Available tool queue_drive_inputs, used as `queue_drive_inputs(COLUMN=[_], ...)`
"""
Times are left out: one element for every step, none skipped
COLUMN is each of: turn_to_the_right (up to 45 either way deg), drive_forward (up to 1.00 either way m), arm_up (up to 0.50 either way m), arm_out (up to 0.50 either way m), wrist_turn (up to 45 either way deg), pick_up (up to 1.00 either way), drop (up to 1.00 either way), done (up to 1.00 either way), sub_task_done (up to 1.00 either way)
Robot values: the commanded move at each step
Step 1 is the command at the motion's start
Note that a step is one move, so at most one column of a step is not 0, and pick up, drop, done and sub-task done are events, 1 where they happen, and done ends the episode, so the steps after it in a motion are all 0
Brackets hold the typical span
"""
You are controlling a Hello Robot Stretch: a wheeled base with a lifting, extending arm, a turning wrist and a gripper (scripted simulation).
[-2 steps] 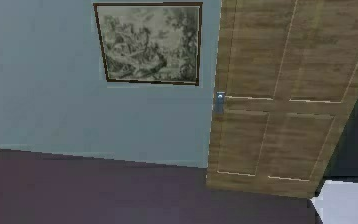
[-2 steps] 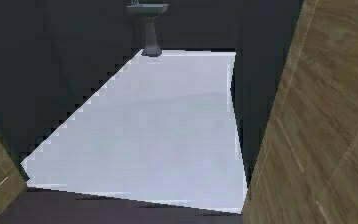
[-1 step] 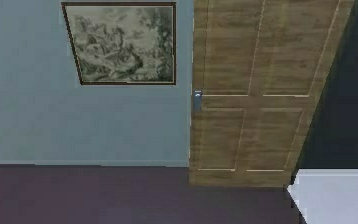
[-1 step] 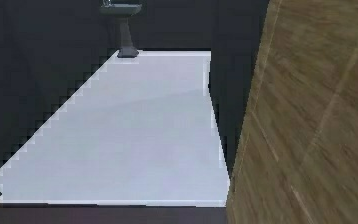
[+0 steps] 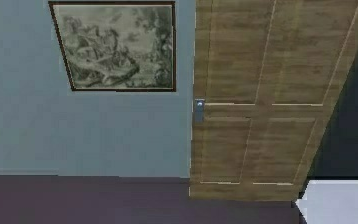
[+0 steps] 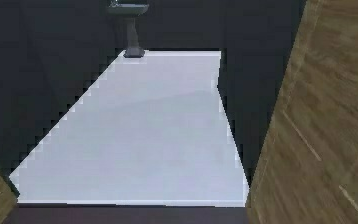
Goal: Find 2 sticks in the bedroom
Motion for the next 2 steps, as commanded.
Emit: queue_drive_inputs(turn_to_the_right=[-45.0,-33.0], drive_forward=[0.0,0.0], arm_up=[0.0,0.0], arm_out=[0.0,0.0], wrist_turn=[0.0,0.0], pick_up=[0.0,0.0], drop=[0.0,0.0], done=[0.0,0.0], sub_task_done=[0.0,0.0])
